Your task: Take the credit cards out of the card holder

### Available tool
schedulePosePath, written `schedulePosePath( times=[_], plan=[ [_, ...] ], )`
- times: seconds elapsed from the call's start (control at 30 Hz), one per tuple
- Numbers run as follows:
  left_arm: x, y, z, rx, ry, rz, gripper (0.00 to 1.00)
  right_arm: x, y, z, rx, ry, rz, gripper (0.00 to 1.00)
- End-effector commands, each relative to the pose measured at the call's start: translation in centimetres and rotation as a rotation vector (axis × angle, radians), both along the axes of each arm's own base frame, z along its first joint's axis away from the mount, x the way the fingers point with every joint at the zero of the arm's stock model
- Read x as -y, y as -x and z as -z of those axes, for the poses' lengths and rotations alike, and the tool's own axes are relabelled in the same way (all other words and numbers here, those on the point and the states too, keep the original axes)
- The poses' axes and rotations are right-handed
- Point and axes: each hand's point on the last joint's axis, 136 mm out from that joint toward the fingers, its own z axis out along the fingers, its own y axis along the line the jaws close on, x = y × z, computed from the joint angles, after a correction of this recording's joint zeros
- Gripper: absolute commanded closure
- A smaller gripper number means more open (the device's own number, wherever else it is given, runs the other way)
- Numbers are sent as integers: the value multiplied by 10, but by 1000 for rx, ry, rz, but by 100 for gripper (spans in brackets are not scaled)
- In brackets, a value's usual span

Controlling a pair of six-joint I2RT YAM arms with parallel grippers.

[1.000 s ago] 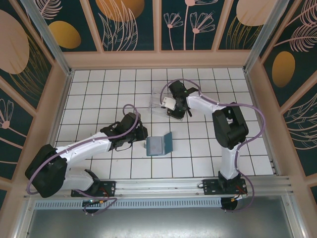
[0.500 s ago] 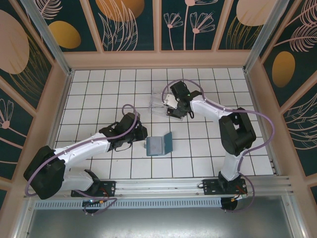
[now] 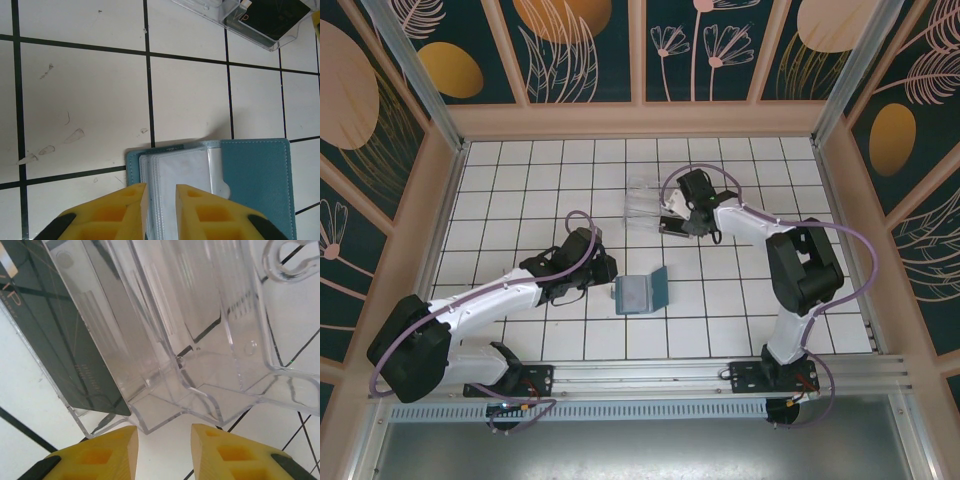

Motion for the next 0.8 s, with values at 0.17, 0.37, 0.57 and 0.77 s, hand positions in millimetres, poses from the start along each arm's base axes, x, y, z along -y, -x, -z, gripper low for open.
schedulePosePath(
  times=[0.17,0.37,0.57,0.77],
  plan=[
    [0,1,-1,-14,8,-3,78,-17,-5,-57,117,-132,76,66],
    [-8,-2,1,-6,-10,-38,77,-86,40,-92,-28,-553,218,65],
    [-15,-7,12,-34,34,-72,77,-140,102,-65,-276,-700,499,70],
    [-23,-6,25,-79,118,-107,77,-162,155,-22,-433,-610,624,69]
  ],
)
